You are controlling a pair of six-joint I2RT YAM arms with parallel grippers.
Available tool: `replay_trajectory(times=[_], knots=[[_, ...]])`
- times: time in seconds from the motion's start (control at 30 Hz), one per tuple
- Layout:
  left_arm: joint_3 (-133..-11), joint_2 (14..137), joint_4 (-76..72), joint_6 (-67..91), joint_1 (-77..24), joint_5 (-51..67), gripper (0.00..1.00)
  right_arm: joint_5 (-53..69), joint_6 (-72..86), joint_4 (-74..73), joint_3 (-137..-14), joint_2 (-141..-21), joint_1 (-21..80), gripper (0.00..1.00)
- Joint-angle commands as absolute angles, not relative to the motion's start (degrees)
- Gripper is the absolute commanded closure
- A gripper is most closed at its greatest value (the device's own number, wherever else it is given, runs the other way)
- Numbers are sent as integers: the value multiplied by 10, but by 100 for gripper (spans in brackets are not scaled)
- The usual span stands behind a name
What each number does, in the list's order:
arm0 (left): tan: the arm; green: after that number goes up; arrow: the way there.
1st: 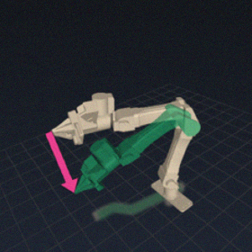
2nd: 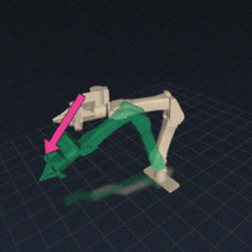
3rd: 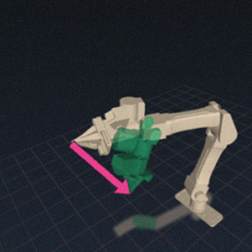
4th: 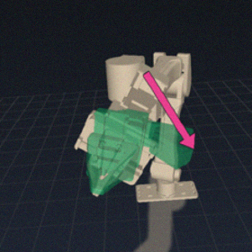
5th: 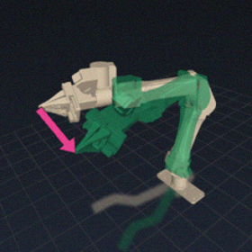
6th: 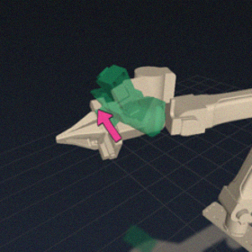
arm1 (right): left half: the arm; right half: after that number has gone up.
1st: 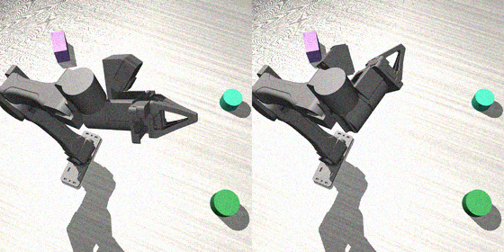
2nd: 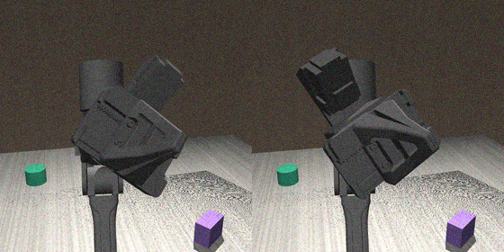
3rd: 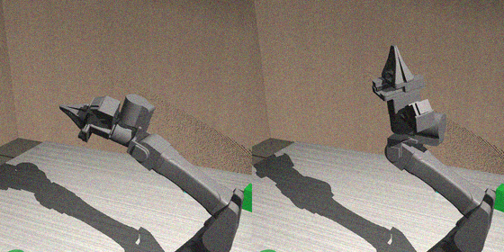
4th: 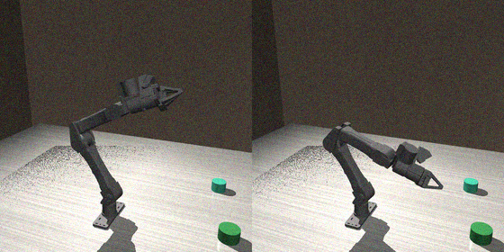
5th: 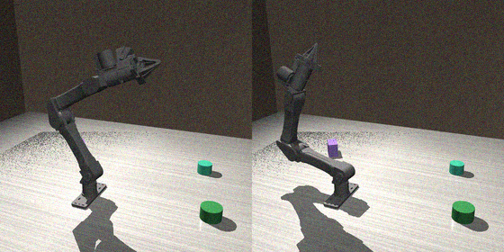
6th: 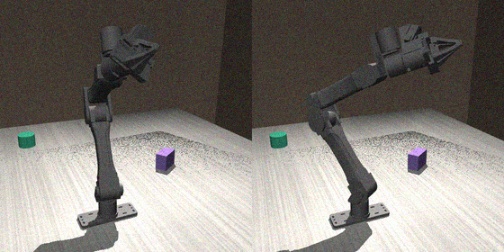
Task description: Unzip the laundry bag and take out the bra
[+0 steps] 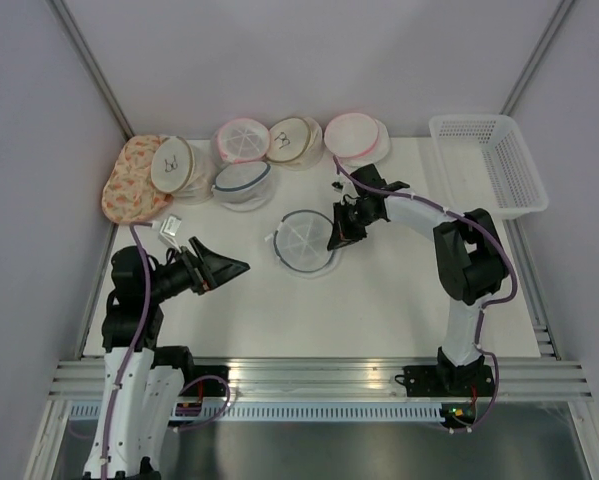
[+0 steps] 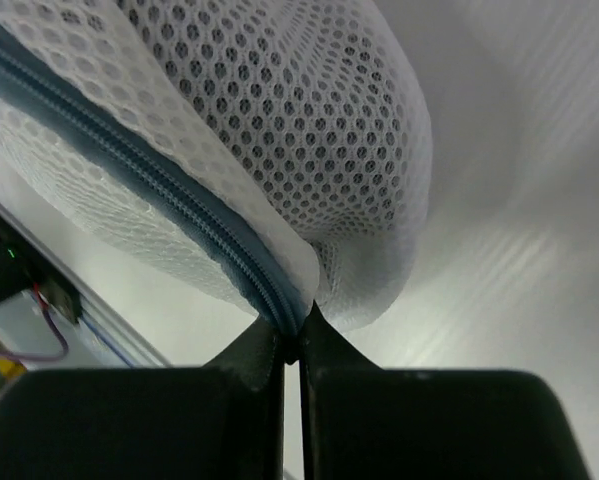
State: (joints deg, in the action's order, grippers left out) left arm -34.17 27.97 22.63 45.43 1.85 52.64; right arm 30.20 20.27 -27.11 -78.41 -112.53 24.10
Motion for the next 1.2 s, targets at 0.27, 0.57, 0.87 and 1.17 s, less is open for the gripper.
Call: replay_trajectory(times=[0.27,0.57,0.87,1.17], knots=[[-365,436,218,319,-22,470,3,210,-10,-567,-804,-1034,254,100],[-453,602,191,246,-263,288,5,186,-41,-607,-876,-1071,286,100],[-417,665,106,228,-289,141,6,187,-50,-614,-894,-1095,288,99],[-350,727,-73,250,-313,153,8,191,-52,-604,-893,-1130,288,100]])
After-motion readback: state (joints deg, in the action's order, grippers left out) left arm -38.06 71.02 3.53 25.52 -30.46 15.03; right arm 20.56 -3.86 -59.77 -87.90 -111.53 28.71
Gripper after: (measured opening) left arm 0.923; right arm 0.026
